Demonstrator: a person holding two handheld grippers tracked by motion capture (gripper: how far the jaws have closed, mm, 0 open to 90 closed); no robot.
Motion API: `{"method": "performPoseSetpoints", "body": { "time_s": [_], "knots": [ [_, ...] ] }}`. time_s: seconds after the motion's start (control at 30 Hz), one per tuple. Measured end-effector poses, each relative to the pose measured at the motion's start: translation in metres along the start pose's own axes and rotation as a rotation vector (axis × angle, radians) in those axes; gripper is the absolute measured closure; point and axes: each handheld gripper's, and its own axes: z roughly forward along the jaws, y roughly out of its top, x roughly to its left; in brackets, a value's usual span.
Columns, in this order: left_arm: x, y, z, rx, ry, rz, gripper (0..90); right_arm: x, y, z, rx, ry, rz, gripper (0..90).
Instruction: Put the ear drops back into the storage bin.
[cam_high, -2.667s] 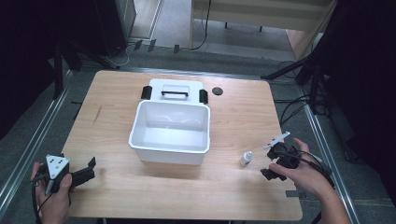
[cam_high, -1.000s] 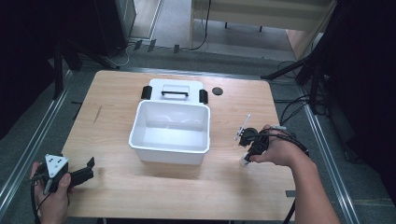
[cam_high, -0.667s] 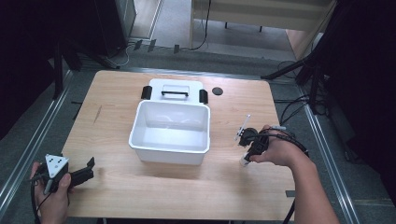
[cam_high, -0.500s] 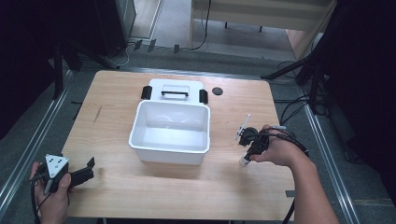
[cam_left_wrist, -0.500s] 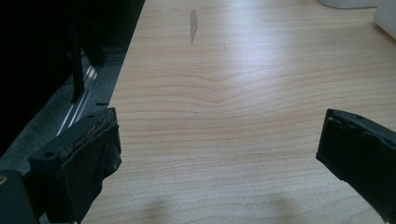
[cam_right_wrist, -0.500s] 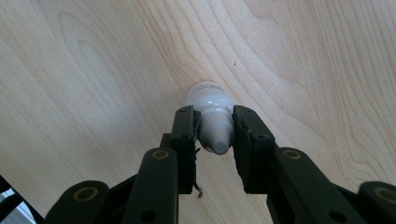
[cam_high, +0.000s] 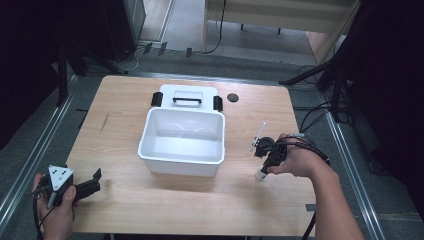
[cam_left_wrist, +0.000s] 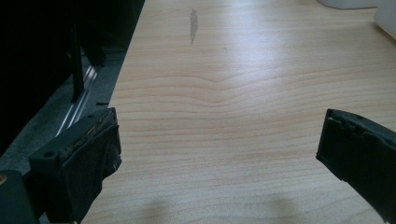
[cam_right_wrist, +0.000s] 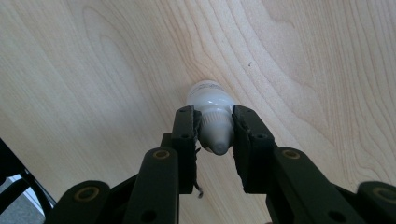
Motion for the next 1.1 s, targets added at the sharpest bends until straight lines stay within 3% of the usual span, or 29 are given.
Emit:
{"method": "performPoseSetpoints", "body": {
  "time_s": [0.6,1.1],
  "knots": [
    [-0.001,0.000,0.000,0.001,0.001,0.007,0.1,0.001,0.017,-0.043,-0.012,-0.020,-0.051,72.1],
    [-0.001,0.000,0.000,0.002,-0.002,0.006,0.1,0.012,0.049,-0.092,-0.046,-0.043,-0.095,72.1]
  ]
}}
